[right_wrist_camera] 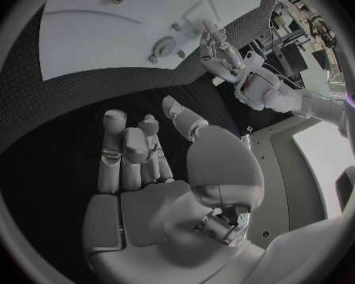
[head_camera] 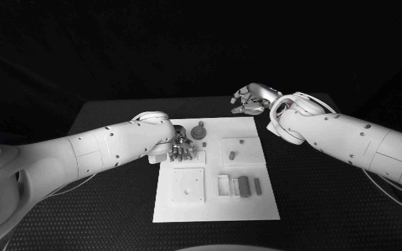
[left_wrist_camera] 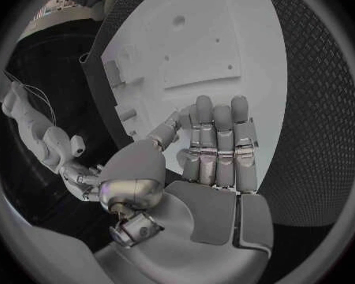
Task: Assemble the parts on the task board
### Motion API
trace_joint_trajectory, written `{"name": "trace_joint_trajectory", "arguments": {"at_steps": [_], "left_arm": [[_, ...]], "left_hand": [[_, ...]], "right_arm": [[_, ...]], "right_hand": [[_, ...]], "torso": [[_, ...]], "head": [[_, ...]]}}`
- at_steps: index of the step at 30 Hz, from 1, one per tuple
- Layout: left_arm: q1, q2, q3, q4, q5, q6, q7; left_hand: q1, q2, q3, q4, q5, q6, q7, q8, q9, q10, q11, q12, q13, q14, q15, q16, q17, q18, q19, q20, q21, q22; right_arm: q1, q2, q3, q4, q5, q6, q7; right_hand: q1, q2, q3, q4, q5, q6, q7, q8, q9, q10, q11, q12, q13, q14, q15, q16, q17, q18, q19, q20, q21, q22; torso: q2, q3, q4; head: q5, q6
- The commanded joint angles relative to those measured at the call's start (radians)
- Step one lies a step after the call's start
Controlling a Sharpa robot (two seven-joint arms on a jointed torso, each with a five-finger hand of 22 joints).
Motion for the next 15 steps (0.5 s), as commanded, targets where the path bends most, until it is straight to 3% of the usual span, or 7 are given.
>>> {"name": "trace_joint_trajectory", "arguments": {"at_steps": [1,15], "left_arm": [[0.002,0.005,0.000,-0.001,-0.024,0.021,-0.002],[0.001,0.006,-0.001,0.009,-0.100,-0.038,0.017]], "left_hand": [[0.007,0.002,-0.006,0.001,0.003,0.021,-0.025,0.003,0.001,0.004,-0.006,0.007,0.001,-0.001,-0.007,0.003,-0.002,0.008,0.007,-0.001,-0.003,0.002],[0.012,0.012,-0.011,0.000,0.003,0.021,-0.026,0.003,0.003,0.003,-0.007,0.008,0.002,-0.001,-0.008,0.005,-0.004,0.009,0.008,-0.002,-0.006,0.003]], "right_arm": [[0.000,0.001,0.000,0.002,-0.001,0.010,0.002],[0.000,-0.001,0.000,0.002,-0.001,0.010,0.003]], "right_hand": [[-0.007,0.001,-0.001,0.001,0.001,0.006,0.016,-0.006,-0.002,-0.001,0.003,0.006,-0.001,0.000,0.003,-0.005,0.001,0.029,0.000,-0.004,-0.006,0.015],[-0.008,0.001,-0.001,0.001,0.001,0.006,0.016,-0.006,-0.002,-0.001,0.003,0.006,-0.002,0.000,0.003,-0.005,0.001,0.029,0.000,-0.004,-0.006,0.015]], "torso": [[0.000,-0.0004,0.0000],[0.000,-0.0005,0.0004]], "head": [[0.001,0.000],[-0.002,0.000]]}}
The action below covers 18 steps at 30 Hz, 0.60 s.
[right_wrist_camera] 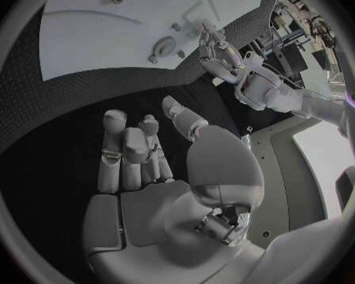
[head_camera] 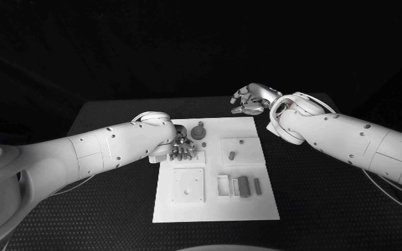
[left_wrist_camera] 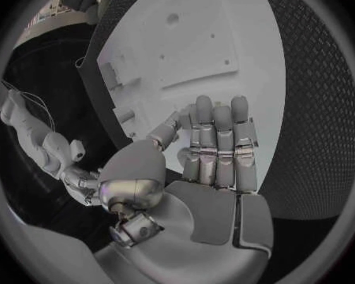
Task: Assemble the parts on the task board
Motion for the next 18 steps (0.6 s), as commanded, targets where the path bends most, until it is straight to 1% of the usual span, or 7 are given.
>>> {"name": "trace_joint_trajectory", "arguments": {"at_steps": [1,9,18], "left_arm": [[0.001,-0.002,0.000,0.009,-0.053,-0.033,0.017],[0.000,-0.010,0.000,0.024,-0.063,-0.057,0.021],[-0.001,-0.011,-0.002,0.034,-0.065,-0.045,0.019]], "left_hand": [[0.011,0.010,-0.003,-0.002,0.003,0.020,-0.024,0.003,0.002,0.003,-0.007,0.004,0.002,-0.001,-0.008,0.005,-0.001,0.009,0.008,-0.003,-0.006,0.004],[0.018,0.013,-0.002,-0.002,0.003,0.020,-0.024,0.003,0.002,0.003,-0.008,0.005,0.002,-0.001,-0.009,0.007,-0.002,0.009,0.008,-0.003,-0.007,0.004],[0.020,0.014,-0.003,-0.002,0.003,0.020,-0.024,0.003,0.003,0.003,-0.008,0.005,0.002,-0.001,-0.009,0.007,-0.003,0.009,0.009,-0.003,-0.007,0.005]], "right_arm": [[0.000,0.000,0.000,0.001,-0.001,0.010,0.003],[0.000,-0.001,0.000,0.001,-0.001,0.009,0.004],[0.000,-0.002,0.000,0.002,-0.001,0.011,0.004]], "right_hand": [[-0.008,0.001,-0.001,0.001,0.001,0.008,0.014,-0.006,-0.001,-0.001,0.003,0.006,-0.002,0.000,0.003,-0.005,0.001,0.029,0.000,-0.004,-0.006,0.015],[-0.009,0.001,-0.001,0.002,0.001,0.008,0.014,-0.006,-0.001,-0.001,0.003,0.006,-0.002,0.000,0.003,-0.005,0.001,0.029,0.001,-0.004,-0.006,0.015],[-0.010,0.001,-0.001,0.002,0.001,0.008,0.014,-0.006,-0.001,-0.001,0.003,0.006,-0.002,0.000,0.003,-0.005,0.001,0.029,0.001,-0.004,-0.006,0.015]], "torso": [[0.000,0.0002,0.0002],[0.001,-0.0001,0.0008],[0.000,-0.0002,0.0005]], "head": [[-0.001,0.000],[-0.002,-0.001],[-0.002,-0.003]]}}
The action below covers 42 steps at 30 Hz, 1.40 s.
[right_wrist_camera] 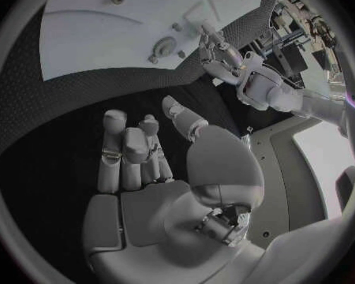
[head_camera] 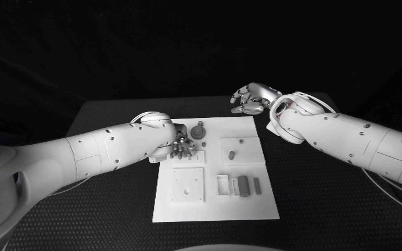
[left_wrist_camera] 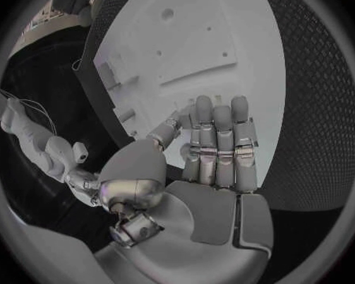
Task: Assemble the parts on the task board
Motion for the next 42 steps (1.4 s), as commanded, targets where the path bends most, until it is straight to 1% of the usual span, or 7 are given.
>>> {"name": "trace_joint_trajectory", "arguments": {"at_steps": [1,8,13,15,27,30,42], "left_arm": [[-0.001,0.001,-0.001,0.005,-0.013,-0.003,0.010],[-0.006,0.004,-0.008,0.003,-0.030,0.001,0.008],[-0.008,0.007,-0.019,0.004,-0.050,0.004,0.008],[-0.009,0.007,-0.020,0.004,-0.050,0.004,0.008],[-0.016,0.007,-0.021,0.004,-0.052,-0.007,0.010],[-0.016,0.005,-0.021,0.005,-0.060,-0.023,0.015],[-0.016,-0.028,-0.018,0.037,-0.058,-0.083,0.030]], "left_hand": [[0.008,0.002,0.001,-0.003,0.006,0.019,-0.023,0.003,0.001,-0.002,-0.006,0.005,0.001,-0.001,-0.009,0.006,-0.002,0.009,0.005,0.001,-0.007,0.005],[0.007,0.001,0.000,-0.002,0.006,0.019,-0.022,0.003,0.001,-0.002,-0.005,0.005,0.001,-0.001,-0.009,0.007,-0.002,0.008,0.005,0.001,-0.007,0.005],[0.006,0.001,-0.001,-0.002,0.006,0.019,-0.022,0.002,0.001,-0.002,-0.005,0.005,0.001,-0.001,-0.009,0.007,-0.002,0.008,0.005,0.002,-0.008,0.005],[0.006,0.001,-0.002,-0.002,0.006,0.019,-0.022,0.002,0.001,-0.002,-0.005,0.005,0.001,-0.001,-0.009,0.007,-0.003,0.008,0.005,0.002,-0.008,0.005],[0.003,0.002,-0.005,0.000,0.006,0.019,-0.022,0.002,0.002,-0.002,-0.005,0.005,0.001,-0.002,-0.008,0.007,-0.004,0.007,0.005,0.002,-0.009,0.005],[0.003,0.002,-0.005,0.000,0.006,0.019,-0.022,0.002,0.002,-0.002,-0.005,0.005,0.001,-0.002,-0.008,0.007,-0.004,0.007,0.005,0.002,-0.009,0.005],[0.006,0.006,-0.005,-0.002,0.006,0.021,-0.023,0.002,0.002,-0.001,-0.006,0.006,0.001,-0.001,-0.009,0.009,-0.005,0.008,0.007,0.001,-0.009,0.006]], "right_arm": [[0.000,0.000,0.000,0.001,-0.001,0.010,0.004],[0.000,0.000,0.000,0.002,-0.001,0.010,0.004],[0.000,-0.001,0.000,0.002,-0.001,0.010,0.004],[0.000,-0.001,0.000,0.002,-0.001,0.010,0.004],[0.000,-0.002,0.000,0.002,-0.001,0.011,0.004],[0.000,-0.002,0.000,0.002,-0.001,0.010,0.004],[-0.001,-0.004,0.000,0.002,-0.001,0.010,0.004]], "right_hand": [[-0.010,0.001,-0.001,0.002,0.001,0.008,0.014,-0.006,-0.001,-0.001,0.003,0.006,-0.001,0.000,0.003,-0.005,0.001,0.029,0.001,-0.004,-0.006,0.015],[-0.011,0.001,-0.001,0.002,0.001,0.008,0.014,-0.006,-0.001,-0.001,0.003,0.007,-0.001,0.000,0.003,-0.005,0.001,0.029,0.001,-0.004,-0.006,0.015],[-0.011,0.001,-0.001,0.002,0.001,0.008,0.014,-0.006,-0.001,-0.001,0.003,0.007,-0.001,0.000,0.003,-0.005,0.001,0.029,0.001,-0.004,-0.006,0.015],[-0.011,0.001,-0.001,0.002,0.001,0.008,0.014,-0.006,-0.001,-0.001,0.003,0.007,-0.001,0.000,0.003,-0.005,0.001,0.029,0.001,-0.004,-0.006,0.015],[-0.011,0.001,0.000,0.002,0.001,0.008,0.014,-0.006,-0.001,-0.001,0.003,0.007,-0.001,0.000,0.003,-0.005,0.001,0.029,0.001,-0.004,-0.006,0.015],[-0.011,0.001,0.000,0.002,0.001,0.008,0.014,-0.006,-0.001,-0.001,0.003,0.007,-0.002,0.000,0.003,-0.005,0.001,0.029,0.001,-0.004,-0.006,0.015],[-0.012,0.001,0.000,0.002,0.001,0.008,0.014,-0.006,-0.002,-0.001,0.003,0.007,-0.002,0.000,0.003,-0.005,0.001,0.029,0.001,-0.004,-0.006,0.015]], "torso": [[0.000,-0.0004,-0.0001],[0.000,0.0002,-0.0002],[0.000,0.0001,-0.0002],[0.000,0.0001,-0.0003],[0.000,0.0003,-0.0007],[0.000,0.0002,-0.0009],[0.000,0.0000,-0.0014]], "head": [[0.000,-0.001],[0.001,-0.002],[0.001,-0.002],[0.001,-0.002],[0.001,-0.002],[0.001,-0.002],[-0.002,-0.002]]}}
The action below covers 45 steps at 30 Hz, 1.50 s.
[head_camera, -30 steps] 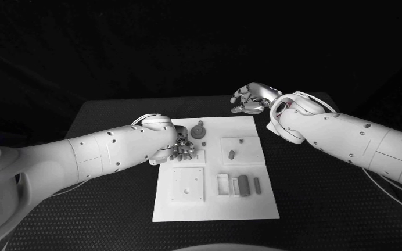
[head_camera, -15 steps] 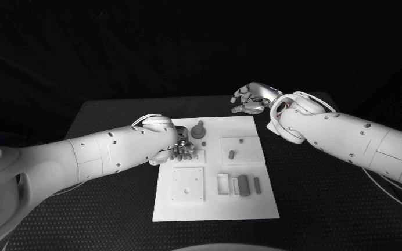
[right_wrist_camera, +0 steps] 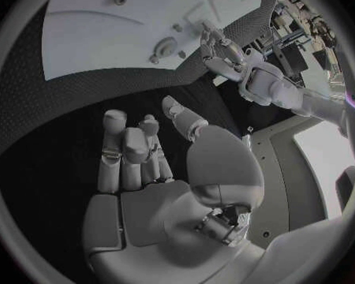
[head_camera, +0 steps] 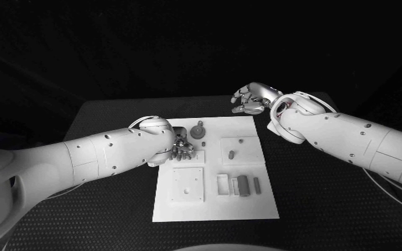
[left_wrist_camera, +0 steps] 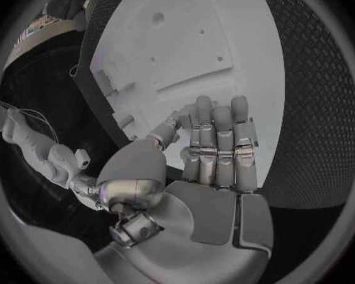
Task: Assemble the parts on the task board
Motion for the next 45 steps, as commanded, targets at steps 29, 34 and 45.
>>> {"name": "trace_joint_trajectory", "arguments": {"at_steps": [29,34,45], "left_arm": [[-0.002,-0.001,-0.001,0.009,0.003,-0.043,0.014],[-0.003,-0.001,-0.002,0.007,0.002,-0.039,0.013],[-0.006,0.001,-0.002,0.009,-0.010,-0.032,0.004]], "left_hand": [[0.007,0.006,0.001,-0.004,0.005,0.020,-0.021,0.005,0.003,0.003,-0.006,0.007,0.002,0.002,-0.010,0.008,-0.003,0.008,0.010,0.000,-0.007,0.007],[0.007,0.007,0.001,-0.004,0.005,0.020,-0.021,0.004,0.003,0.003,-0.006,0.007,0.001,0.002,-0.010,0.008,-0.004,0.008,0.010,0.000,-0.007,0.007],[0.007,0.007,0.000,-0.004,0.005,0.020,-0.021,0.004,0.003,0.002,-0.006,0.007,0.001,0.002,-0.010,0.008,-0.004,0.008,0.010,0.000,-0.007,0.007]], "right_arm": [[-0.001,0.002,0.000,0.001,-0.001,0.011,0.004],[-0.001,0.001,0.000,0.001,-0.001,0.011,0.004],[-0.001,0.001,0.000,0.001,-0.001,0.011,0.003]], "right_hand": [[-0.013,0.002,0.000,0.003,0.001,0.007,0.016,-0.006,-0.002,-0.001,0.002,0.003,-0.002,0.000,0.003,-0.005,0.001,0.029,0.001,-0.004,-0.006,0.015],[-0.013,0.002,0.000,0.003,0.001,0.007,0.016,-0.006,-0.002,-0.001,0.002,0.003,-0.002,0.000,0.003,-0.005,0.001,0.029,0.001,-0.004,-0.006,0.015],[-0.013,0.002,0.001,0.002,0.001,0.007,0.016,-0.006,-0.002,-0.001,0.002,0.004,-0.002,0.000,0.003,-0.005,0.001,0.029,0.001,-0.004,-0.006,0.016]], "torso": [[0.000,0.0009,0.0003],[0.000,0.0005,0.0002],[0.000,0.0005,0.0007]], "head": [[0.000,-0.003],[0.003,-0.001],[0.005,-0.002]]}}
